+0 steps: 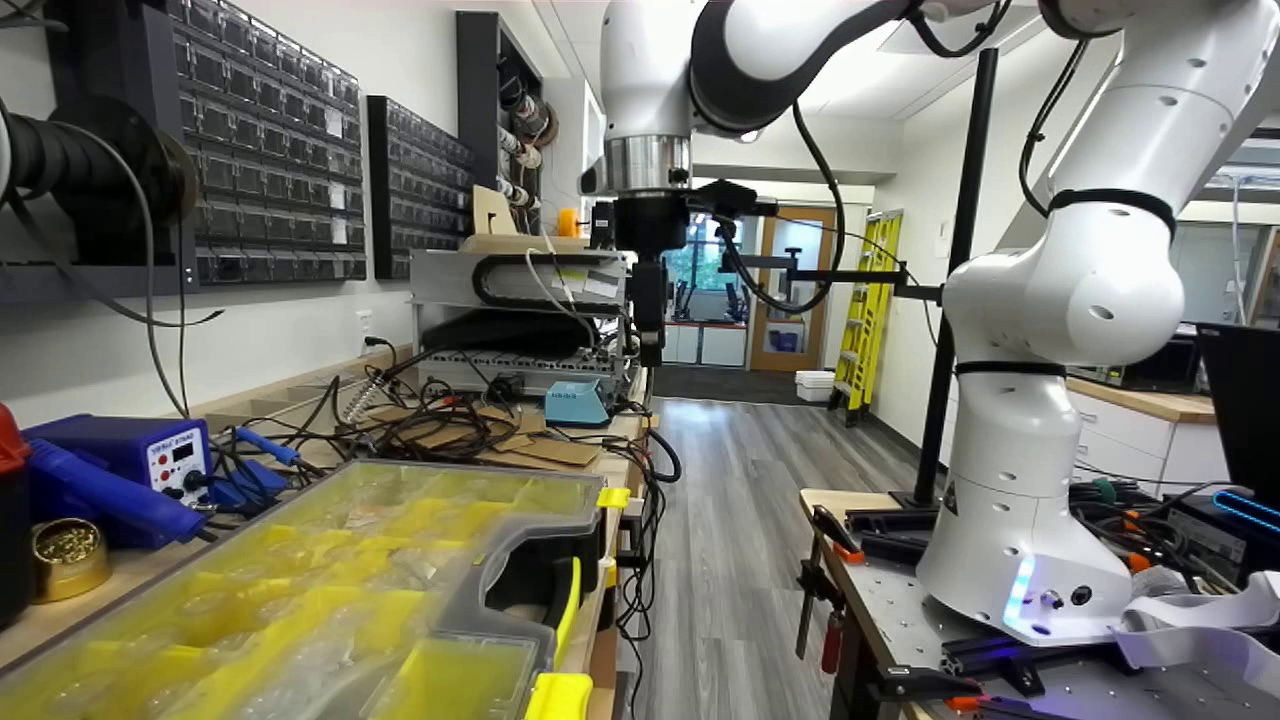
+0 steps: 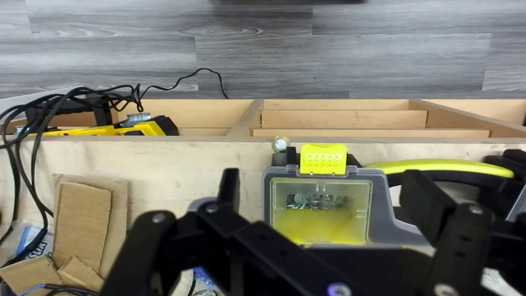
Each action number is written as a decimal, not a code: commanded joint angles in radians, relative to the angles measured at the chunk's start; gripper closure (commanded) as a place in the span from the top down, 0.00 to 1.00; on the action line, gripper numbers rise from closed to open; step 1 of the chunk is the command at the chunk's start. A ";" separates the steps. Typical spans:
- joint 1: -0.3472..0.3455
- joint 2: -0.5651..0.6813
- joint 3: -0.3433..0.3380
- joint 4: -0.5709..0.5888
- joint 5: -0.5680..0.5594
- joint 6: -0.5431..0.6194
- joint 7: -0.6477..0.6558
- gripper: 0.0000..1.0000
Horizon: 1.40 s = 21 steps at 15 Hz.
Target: Open the lid of the black briefcase
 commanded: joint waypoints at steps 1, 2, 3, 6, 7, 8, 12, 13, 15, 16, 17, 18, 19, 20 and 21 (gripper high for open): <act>-0.001 0.036 0.011 0.010 0.005 0.016 0.032 1.00; 0.007 0.048 0.005 0.011 0.021 0.025 0.011 1.00; 0.015 0.053 -0.001 0.007 0.034 0.047 -0.026 1.00; 0.033 0.084 -0.014 0.008 0.064 0.134 -0.132 1.00; 0.035 0.102 -0.016 0.015 0.078 0.149 -0.152 1.00; 0.038 0.115 -0.017 0.016 0.091 0.171 -0.178 1.00; 0.062 0.157 -0.038 0.017 0.152 0.248 -0.379 1.00; 0.067 0.165 -0.047 0.019 0.163 0.268 -0.448 1.00; 0.074 0.164 -0.060 0.013 0.172 0.293 -0.568 1.00; 0.075 0.166 -0.065 0.013 0.171 0.303 -0.620 1.00; 0.076 0.165 -0.070 0.010 0.166 0.312 -0.667 1.00; 0.079 0.162 -0.075 0.007 0.166 0.320 -0.713 1.00; 0.080 0.158 -0.078 0.005 0.166 0.316 -0.754 1.00; 0.065 0.164 -0.062 0.007 0.147 0.297 -0.672 1.00; 0.066 0.164 -0.065 0.007 0.147 0.297 -0.700 1.00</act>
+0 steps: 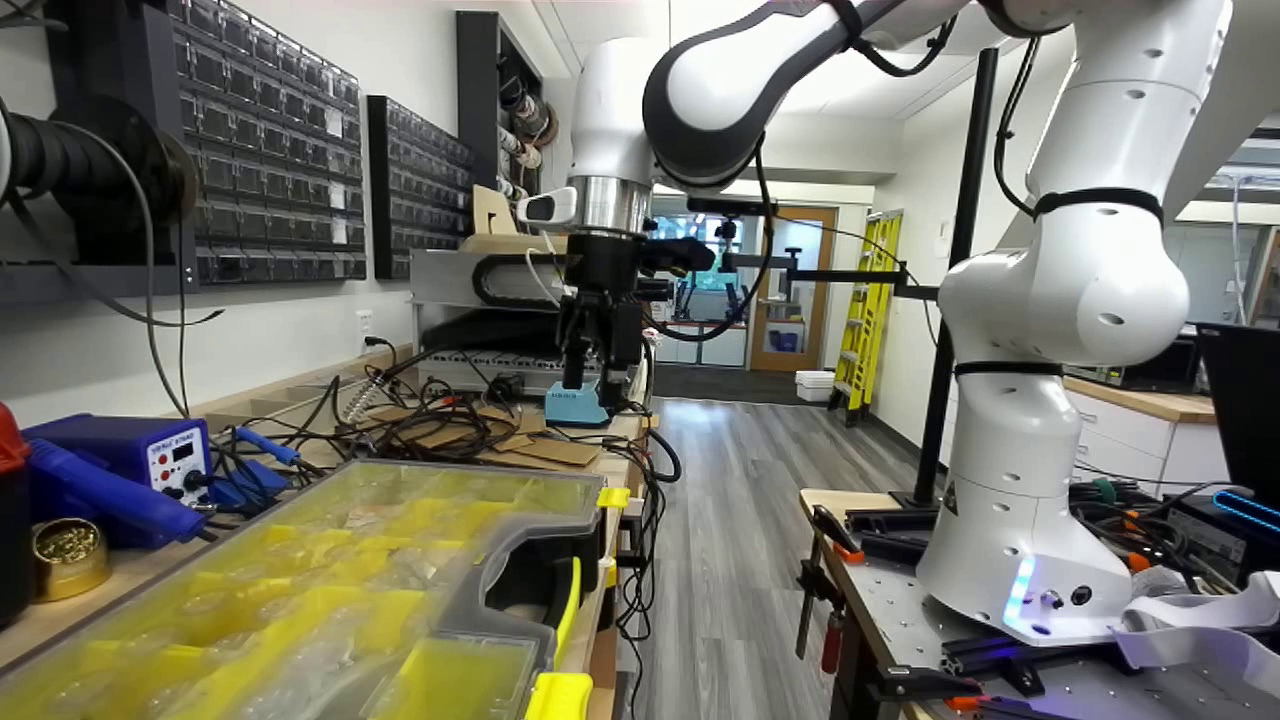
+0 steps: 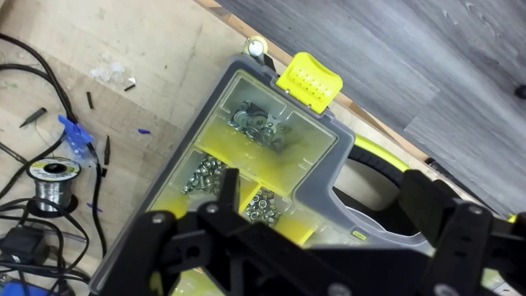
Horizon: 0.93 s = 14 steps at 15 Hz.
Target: Open the lid of the black briefcase
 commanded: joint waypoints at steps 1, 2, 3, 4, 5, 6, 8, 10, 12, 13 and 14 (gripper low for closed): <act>0.009 0.000 -0.009 0.001 -0.003 -0.002 -0.012 1.00; 0.009 0.000 -0.009 0.001 -0.003 -0.002 -0.017 1.00; 0.009 0.000 -0.009 0.001 -0.003 -0.002 -0.021 1.00; 0.010 0.000 -0.009 0.001 -0.003 -0.002 -0.022 1.00; 0.010 0.000 -0.009 0.001 -0.003 -0.002 -0.023 1.00; 0.010 0.000 -0.009 0.001 -0.003 -0.002 -0.023 1.00; 0.017 -0.006 -0.012 -0.016 0.007 0.036 -0.059 1.00; 0.019 -0.005 -0.013 -0.030 0.001 0.076 -0.095 1.00; 0.020 -0.003 -0.016 -0.044 -0.003 0.124 -0.134 1.00; 0.021 -0.003 -0.019 -0.053 0.001 0.145 -0.158 1.00; 0.021 -0.004 -0.021 -0.061 0.002 0.161 -0.179 1.00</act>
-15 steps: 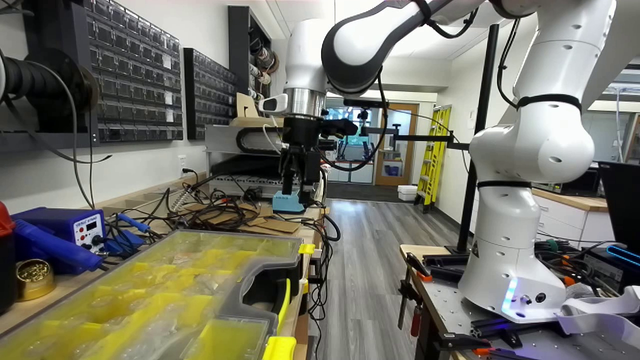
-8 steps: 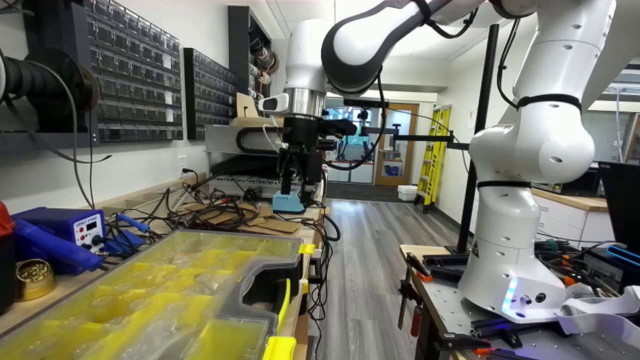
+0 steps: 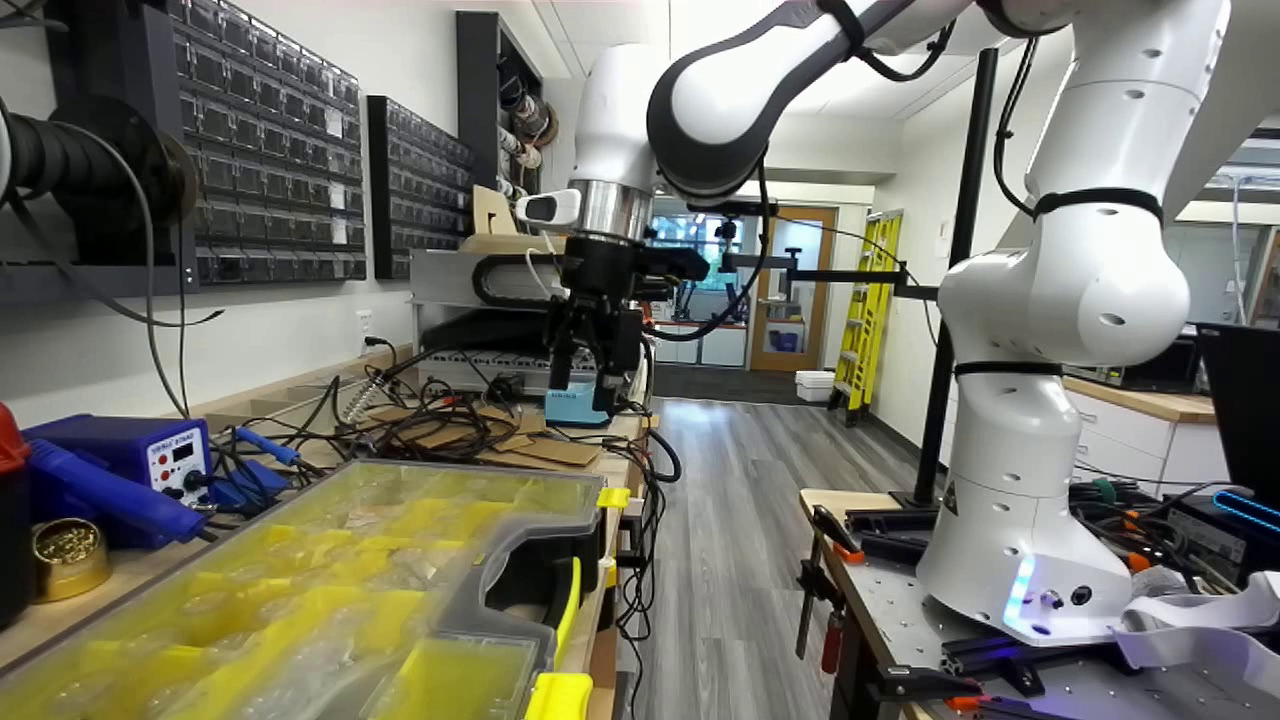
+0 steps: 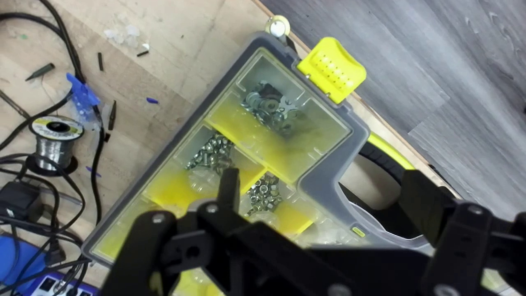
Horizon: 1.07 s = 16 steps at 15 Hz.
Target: Open the lid of the black briefcase
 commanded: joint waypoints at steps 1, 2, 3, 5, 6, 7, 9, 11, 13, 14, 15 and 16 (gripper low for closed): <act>0.017 -0.010 -0.022 -0.042 0.009 0.079 -0.089 1.00; 0.018 -0.013 -0.026 -0.053 0.012 0.092 -0.114 1.00; 0.019 -0.018 -0.029 -0.063 0.015 0.100 -0.139 1.00; 0.023 -0.027 -0.037 -0.080 0.024 0.108 -0.196 1.00; 0.025 -0.029 -0.041 -0.089 0.031 0.112 -0.226 1.00; 0.026 -0.032 -0.042 -0.101 0.034 0.120 -0.254 1.00; 0.026 -0.034 -0.043 -0.124 0.035 0.144 -0.304 1.00; 0.029 -0.036 -0.046 -0.152 0.042 0.187 -0.344 1.00; 0.037 -0.043 -0.052 -0.184 0.057 0.230 -0.380 1.00; 0.043 -0.046 -0.056 -0.199 0.070 0.251 -0.400 1.00; 0.047 -0.052 -0.058 -0.217 0.079 0.274 -0.417 1.00; 0.050 -0.054 -0.061 -0.232 0.085 0.294 -0.431 1.00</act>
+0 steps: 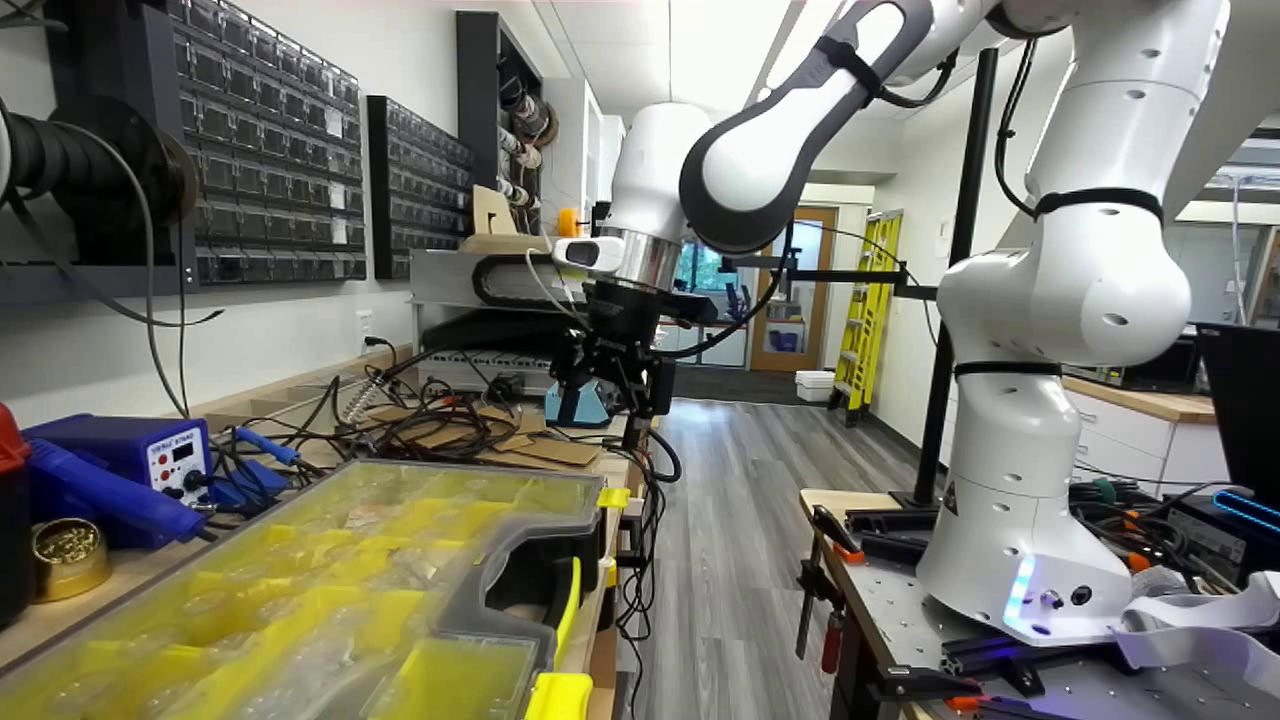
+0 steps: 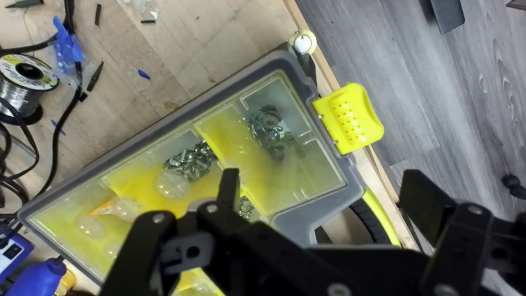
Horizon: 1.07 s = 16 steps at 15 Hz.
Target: Open the lid of the black briefcase
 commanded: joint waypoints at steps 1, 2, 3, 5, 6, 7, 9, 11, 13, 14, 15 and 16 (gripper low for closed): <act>0.041 -0.057 -0.037 -0.089 0.051 0.092 -0.086 1.00; 0.047 -0.059 -0.042 -0.104 0.057 0.117 -0.099 1.00; 0.056 -0.061 -0.048 -0.119 0.067 0.142 -0.117 1.00; 0.079 -0.062 -0.064 -0.143 0.090 0.191 -0.151 1.00; 0.086 -0.064 -0.068 -0.154 0.091 0.210 -0.156 1.00; 0.102 -0.019 -0.080 -0.098 0.101 0.205 -0.172 1.00; 0.127 -0.025 -0.095 -0.097 0.117 0.219 -0.195 1.00; 0.149 -0.060 -0.106 -0.137 0.134 0.252 -0.221 1.00; 0.152 -0.020 -0.102 -0.093 0.171 0.266 -0.270 1.00; 0.154 -0.019 -0.103 -0.095 0.185 0.269 -0.289 1.00; 0.140 -0.031 -0.093 -0.121 0.181 0.275 -0.268 1.00; 0.128 -0.009 -0.081 -0.091 0.150 0.242 -0.235 1.00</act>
